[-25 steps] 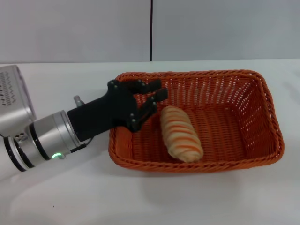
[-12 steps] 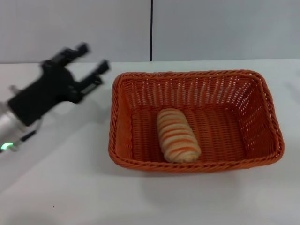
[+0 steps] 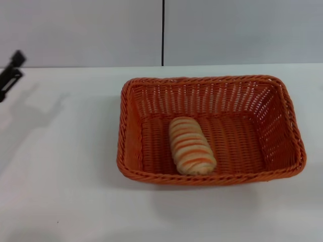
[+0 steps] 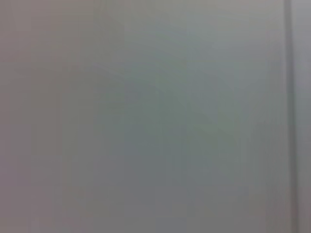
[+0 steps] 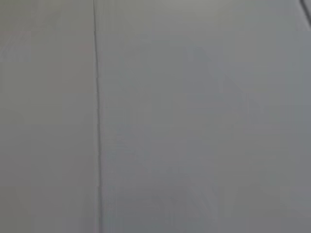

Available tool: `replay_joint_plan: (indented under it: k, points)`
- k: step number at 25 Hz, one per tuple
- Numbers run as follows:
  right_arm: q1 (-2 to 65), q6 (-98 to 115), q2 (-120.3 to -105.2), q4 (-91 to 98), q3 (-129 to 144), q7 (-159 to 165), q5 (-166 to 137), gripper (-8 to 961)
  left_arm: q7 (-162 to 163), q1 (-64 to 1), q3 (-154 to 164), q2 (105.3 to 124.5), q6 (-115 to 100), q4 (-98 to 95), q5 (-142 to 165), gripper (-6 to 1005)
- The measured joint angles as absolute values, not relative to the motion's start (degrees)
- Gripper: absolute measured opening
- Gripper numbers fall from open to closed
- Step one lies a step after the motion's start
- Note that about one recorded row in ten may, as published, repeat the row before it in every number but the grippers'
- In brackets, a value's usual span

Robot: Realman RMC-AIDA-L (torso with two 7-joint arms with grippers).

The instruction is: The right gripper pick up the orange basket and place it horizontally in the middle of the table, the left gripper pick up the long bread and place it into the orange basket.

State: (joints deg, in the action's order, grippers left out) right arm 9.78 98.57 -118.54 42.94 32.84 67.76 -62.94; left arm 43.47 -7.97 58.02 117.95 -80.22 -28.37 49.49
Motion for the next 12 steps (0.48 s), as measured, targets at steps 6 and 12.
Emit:
replay_joint_plan:
  k: [6,12]
  points:
    - [10.13,94.19,-118.58,37.29,31.32,63.03,-63.02,585,40.79,-5.35,53.01,118.24,-80.32,-28.05,49.08,805]
    - [11.68,92.32,-118.71,31.61,28.37,57.88,-62.66,713,39.89,-4.52,46.58,118.26,-81.36,-25.06,49.00,805]
